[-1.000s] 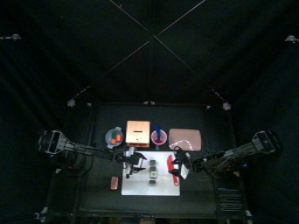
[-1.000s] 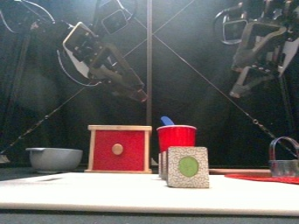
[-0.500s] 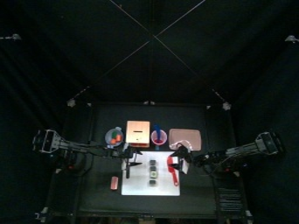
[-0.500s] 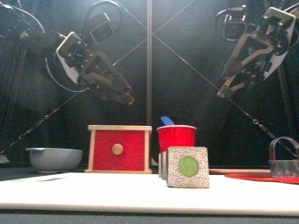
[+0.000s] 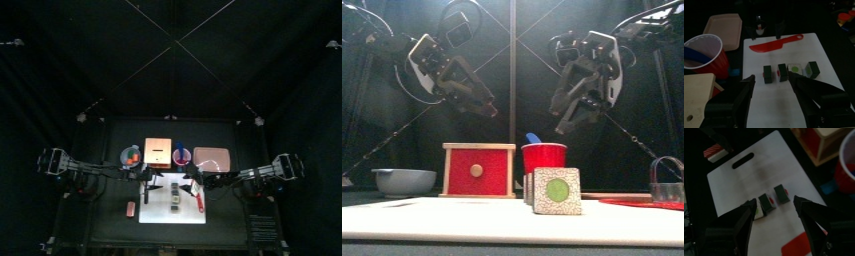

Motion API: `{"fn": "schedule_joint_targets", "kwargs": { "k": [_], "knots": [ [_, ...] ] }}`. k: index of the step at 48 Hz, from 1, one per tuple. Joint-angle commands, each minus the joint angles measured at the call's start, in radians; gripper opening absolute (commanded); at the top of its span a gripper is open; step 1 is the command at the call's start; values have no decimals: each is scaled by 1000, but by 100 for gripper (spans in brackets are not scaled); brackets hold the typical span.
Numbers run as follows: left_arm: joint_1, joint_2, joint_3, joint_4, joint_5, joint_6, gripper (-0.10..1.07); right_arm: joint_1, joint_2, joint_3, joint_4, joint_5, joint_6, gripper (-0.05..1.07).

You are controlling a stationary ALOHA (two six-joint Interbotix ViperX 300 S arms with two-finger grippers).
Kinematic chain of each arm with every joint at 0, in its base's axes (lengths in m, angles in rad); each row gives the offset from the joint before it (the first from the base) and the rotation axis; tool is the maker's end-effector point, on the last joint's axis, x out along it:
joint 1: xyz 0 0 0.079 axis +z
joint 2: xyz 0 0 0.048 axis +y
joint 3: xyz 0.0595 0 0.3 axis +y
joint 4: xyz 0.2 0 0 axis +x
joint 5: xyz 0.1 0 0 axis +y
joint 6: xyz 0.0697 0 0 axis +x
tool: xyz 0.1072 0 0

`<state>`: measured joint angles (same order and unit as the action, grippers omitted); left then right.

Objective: Place cut sushi roll on plate

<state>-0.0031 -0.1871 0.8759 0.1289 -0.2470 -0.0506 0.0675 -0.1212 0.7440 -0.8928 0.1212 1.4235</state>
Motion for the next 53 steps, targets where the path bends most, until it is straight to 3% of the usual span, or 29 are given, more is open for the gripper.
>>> {"fn": "schedule_joint_targets", "kwargs": {
  "k": [1,14,19,25,34,40,44,53],
  "knots": [
    [6,-14,-8,-2,-9,0,90,-8,-2,-29,0,-6,-2,91],
    [9,-14,-6,-3,-9,0,90,-8,-23,-75,-67,77,-9,88],
    [9,-14,-6,-5,-8,-2,90,-11,-25,-92,-49,94,-87,87],
    [9,-14,-8,-5,-8,0,90,-6,0,-112,109,179,-270,87],
    [11,-14,0,-3,-6,0,90,-29,31,-189,575,307,-804,87],
    [17,-15,9,-5,-6,0,90,-69,115,-241,828,330,-1068,87],
    [17,-17,18,-5,-6,-2,90,-89,160,-264,882,319,-1143,87],
    [17,-20,41,-5,-8,-2,90,-110,207,-276,887,291,-1157,87]
  ]
}}
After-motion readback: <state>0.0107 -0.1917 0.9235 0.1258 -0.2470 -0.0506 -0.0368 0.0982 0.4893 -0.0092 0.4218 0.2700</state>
